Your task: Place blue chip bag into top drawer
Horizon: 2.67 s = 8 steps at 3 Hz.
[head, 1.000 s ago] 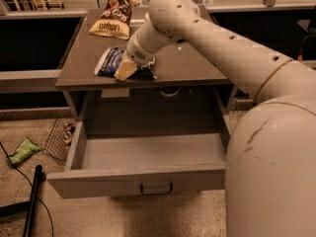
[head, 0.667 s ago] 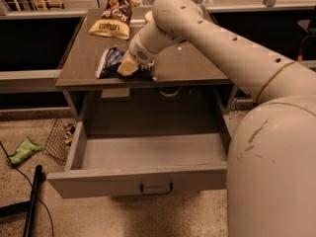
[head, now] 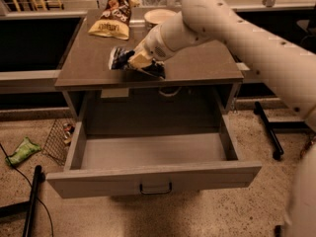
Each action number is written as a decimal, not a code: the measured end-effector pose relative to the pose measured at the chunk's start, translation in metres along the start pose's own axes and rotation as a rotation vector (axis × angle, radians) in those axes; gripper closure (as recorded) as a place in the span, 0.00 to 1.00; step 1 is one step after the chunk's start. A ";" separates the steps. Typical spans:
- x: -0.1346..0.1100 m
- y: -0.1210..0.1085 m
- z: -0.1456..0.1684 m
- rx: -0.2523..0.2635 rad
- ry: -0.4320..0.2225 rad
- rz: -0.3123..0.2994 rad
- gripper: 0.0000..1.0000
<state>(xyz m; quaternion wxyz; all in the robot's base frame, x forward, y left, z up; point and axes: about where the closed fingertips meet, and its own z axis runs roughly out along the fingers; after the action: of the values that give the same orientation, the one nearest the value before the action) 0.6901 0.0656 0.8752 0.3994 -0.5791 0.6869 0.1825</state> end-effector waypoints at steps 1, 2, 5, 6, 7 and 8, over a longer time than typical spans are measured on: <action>0.003 0.034 -0.045 -0.026 -0.061 0.016 1.00; 0.008 0.076 -0.054 -0.149 -0.125 0.038 1.00; 0.040 0.124 0.006 -0.332 -0.152 0.120 1.00; 0.088 0.146 0.055 -0.400 -0.085 0.160 1.00; 0.109 0.156 0.083 -0.446 -0.064 0.172 1.00; 0.127 0.165 0.114 -0.443 -0.018 0.198 0.81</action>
Offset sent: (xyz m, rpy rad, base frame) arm -0.1415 -0.0294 0.0018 0.2158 0.2000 0.2279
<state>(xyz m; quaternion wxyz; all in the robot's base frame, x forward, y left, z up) 0.5721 0.1078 0.6736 0.2486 -0.5808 0.6799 0.3722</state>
